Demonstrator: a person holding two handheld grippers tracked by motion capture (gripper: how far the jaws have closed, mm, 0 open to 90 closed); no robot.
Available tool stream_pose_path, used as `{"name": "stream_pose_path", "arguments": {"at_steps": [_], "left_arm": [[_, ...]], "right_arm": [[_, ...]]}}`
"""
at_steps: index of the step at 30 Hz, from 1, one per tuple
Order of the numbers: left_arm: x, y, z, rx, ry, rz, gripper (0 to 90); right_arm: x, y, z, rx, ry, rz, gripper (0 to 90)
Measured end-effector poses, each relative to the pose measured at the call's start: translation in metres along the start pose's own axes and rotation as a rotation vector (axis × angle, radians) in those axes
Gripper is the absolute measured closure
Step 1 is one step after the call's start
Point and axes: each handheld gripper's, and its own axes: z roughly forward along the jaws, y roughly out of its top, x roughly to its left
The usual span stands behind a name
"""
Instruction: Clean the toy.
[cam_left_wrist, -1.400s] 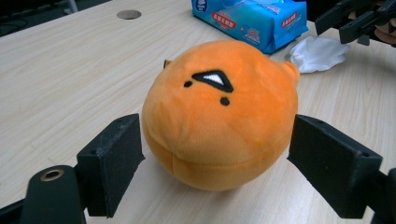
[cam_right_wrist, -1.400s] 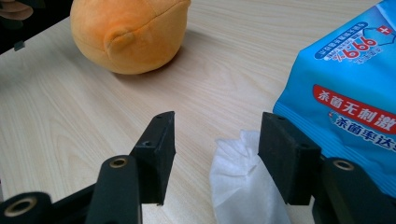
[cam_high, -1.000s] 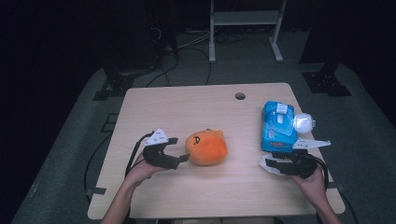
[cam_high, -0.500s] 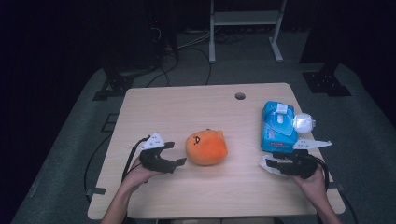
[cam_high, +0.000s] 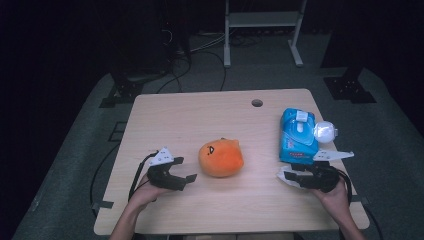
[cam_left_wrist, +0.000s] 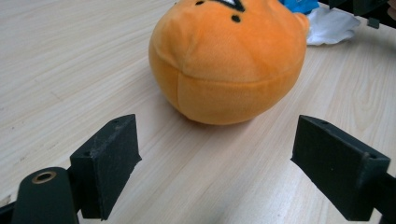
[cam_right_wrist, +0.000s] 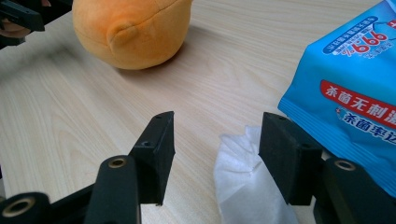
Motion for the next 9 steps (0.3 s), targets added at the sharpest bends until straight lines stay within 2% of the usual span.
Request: {"name": "stream_pose_path", "arguments": {"at_steps": [3, 9], "left_arm": [[0.0004, -0.005, -0.0002, 0.009, 0.009, -0.003, 13.3], [0.0, -0.0068, -0.0019, -0.011, 0.032, 0.001, 12.4]], "right_arm": [[0.0004, -0.0007, 0.0006, -0.002, 0.002, 0.002, 44.0], [0.0011, -0.0016, 0.0007, -0.007, 0.003, 0.0, 43.6]]}}
